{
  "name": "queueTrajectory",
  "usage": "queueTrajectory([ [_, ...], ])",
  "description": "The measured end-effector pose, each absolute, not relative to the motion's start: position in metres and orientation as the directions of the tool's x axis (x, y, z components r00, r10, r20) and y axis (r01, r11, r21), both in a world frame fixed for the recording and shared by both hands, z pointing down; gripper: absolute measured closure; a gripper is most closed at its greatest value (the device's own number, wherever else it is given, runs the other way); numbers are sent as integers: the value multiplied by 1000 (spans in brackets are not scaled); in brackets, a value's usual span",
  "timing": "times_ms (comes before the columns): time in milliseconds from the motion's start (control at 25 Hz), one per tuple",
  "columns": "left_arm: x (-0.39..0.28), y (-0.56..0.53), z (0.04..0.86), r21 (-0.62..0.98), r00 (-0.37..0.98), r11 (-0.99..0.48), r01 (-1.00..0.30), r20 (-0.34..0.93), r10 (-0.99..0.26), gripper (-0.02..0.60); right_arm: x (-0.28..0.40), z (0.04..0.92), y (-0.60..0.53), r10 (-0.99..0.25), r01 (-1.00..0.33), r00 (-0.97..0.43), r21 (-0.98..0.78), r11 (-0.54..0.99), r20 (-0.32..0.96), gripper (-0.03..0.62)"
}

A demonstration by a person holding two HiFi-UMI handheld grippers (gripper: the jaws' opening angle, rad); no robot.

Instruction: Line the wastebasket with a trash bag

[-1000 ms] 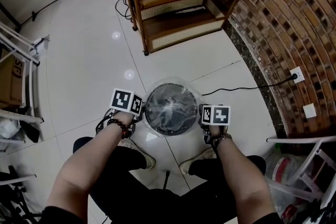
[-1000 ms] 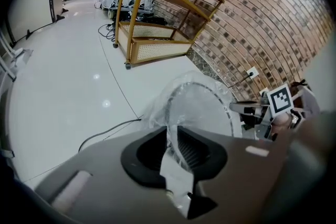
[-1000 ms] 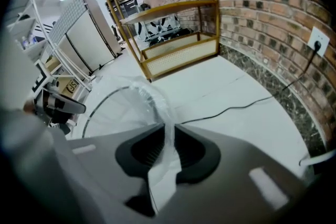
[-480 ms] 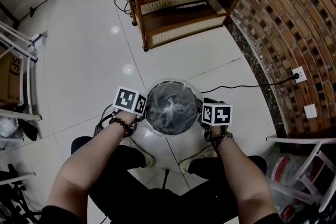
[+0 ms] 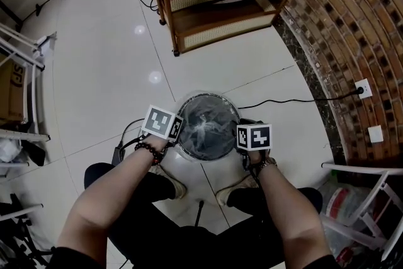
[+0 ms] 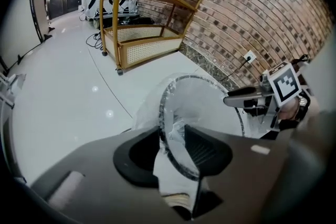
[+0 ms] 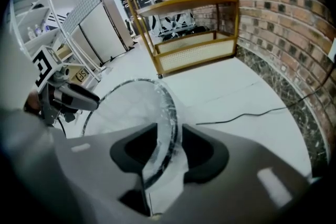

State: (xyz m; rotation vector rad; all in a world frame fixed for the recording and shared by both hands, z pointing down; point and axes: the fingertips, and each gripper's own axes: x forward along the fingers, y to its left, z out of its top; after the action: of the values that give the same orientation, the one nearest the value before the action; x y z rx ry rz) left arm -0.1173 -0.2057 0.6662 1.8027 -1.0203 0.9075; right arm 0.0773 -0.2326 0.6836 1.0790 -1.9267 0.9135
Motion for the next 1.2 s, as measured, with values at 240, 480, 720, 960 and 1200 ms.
queueTrajectory([
  [240, -120, -208, 668, 218, 333, -365, -905, 897, -290, 428, 77, 691, -234, -367, -894, -367, -216, 392, 855, 447],
  [480, -133, -206, 670, 135, 256, -380, -915, 923, -289, 423, 83, 686, -237, -383, -900, -341, -182, 395, 858, 447],
  [720, -145, -201, 669, 89, 213, -381, -920, 931, -298, 394, 90, 666, -243, -436, -905, -317, -131, 405, 842, 418],
  [960, -140, -213, 648, 77, 243, -391, -917, 887, -394, 390, 96, 641, -248, -498, -914, -309, -108, 391, 810, 407],
  [1200, -113, -223, 621, 42, 304, -480, -876, 822, -482, 390, 82, 612, -252, -549, -899, -338, -89, 429, 764, 407],
])
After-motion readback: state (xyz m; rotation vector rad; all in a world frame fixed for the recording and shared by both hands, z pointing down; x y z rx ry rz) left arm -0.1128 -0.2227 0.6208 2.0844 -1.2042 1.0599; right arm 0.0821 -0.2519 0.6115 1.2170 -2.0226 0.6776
